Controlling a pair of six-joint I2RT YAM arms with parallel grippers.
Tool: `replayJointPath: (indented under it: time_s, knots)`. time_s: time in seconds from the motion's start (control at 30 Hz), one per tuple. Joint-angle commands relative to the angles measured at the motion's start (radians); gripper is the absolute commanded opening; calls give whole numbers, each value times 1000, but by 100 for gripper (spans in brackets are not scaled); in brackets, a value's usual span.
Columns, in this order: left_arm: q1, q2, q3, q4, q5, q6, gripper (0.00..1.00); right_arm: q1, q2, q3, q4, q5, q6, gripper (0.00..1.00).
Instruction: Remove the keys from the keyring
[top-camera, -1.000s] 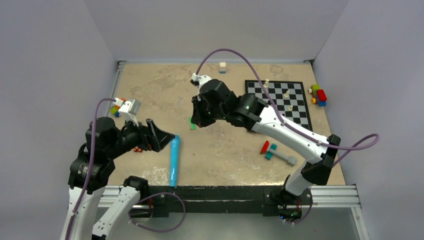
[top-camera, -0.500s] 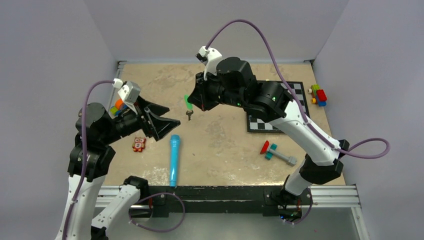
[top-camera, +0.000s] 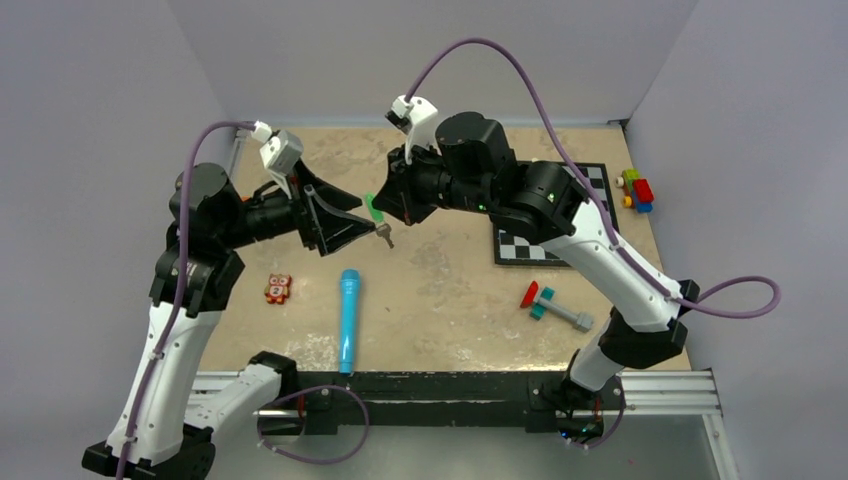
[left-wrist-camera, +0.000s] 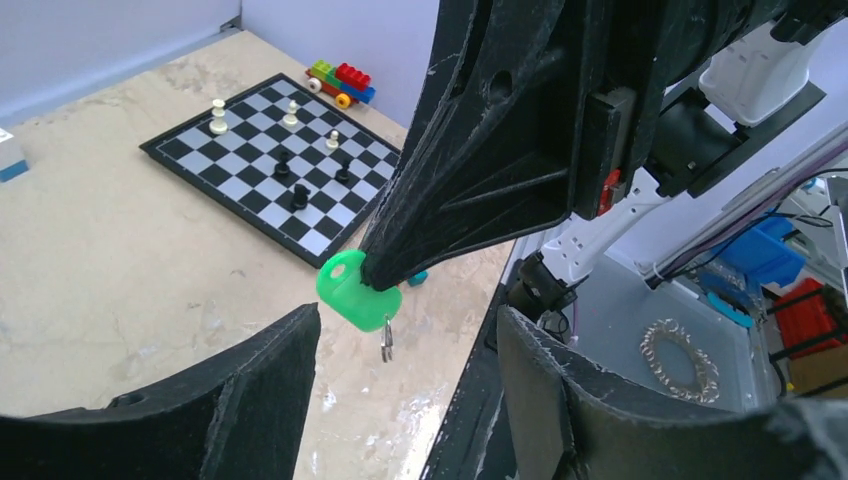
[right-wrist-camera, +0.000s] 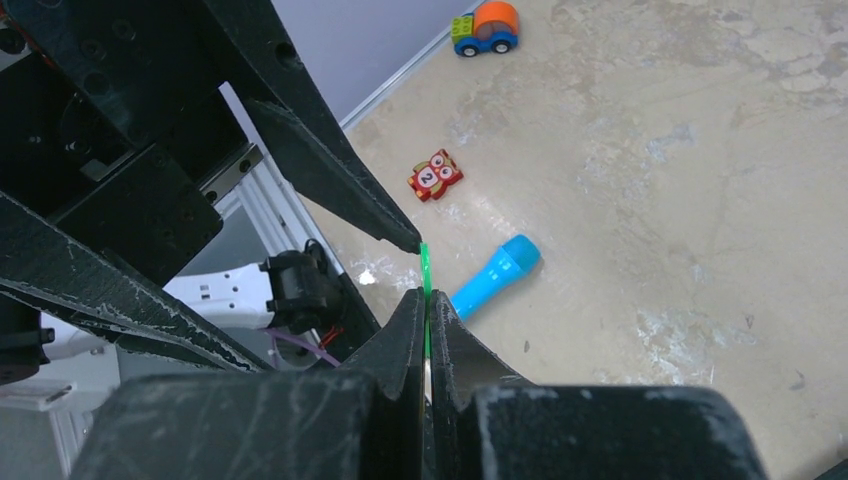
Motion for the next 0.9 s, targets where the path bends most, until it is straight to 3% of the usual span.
replayJointPath:
  time_s: [0.0,0.27,0.43,0.7,0.87]
  knots:
    - [-23,30,58,-6,64,27,67,1,-26,0,54,-45,-45,0]
    - [-50,44,99,-161,29,161,64,2,-61,-35,105,-108,-59,0]
    - [-56,52,99,-156,40,146,59,2,-94,-92,172,-188,-73,0]
    - [-64,70,124,-188,43,165,59,1,-133,-157,236,-271,-93,0]
    - [-70,87,153,-214,50,165,51,2,-132,-151,225,-272,-102,0]
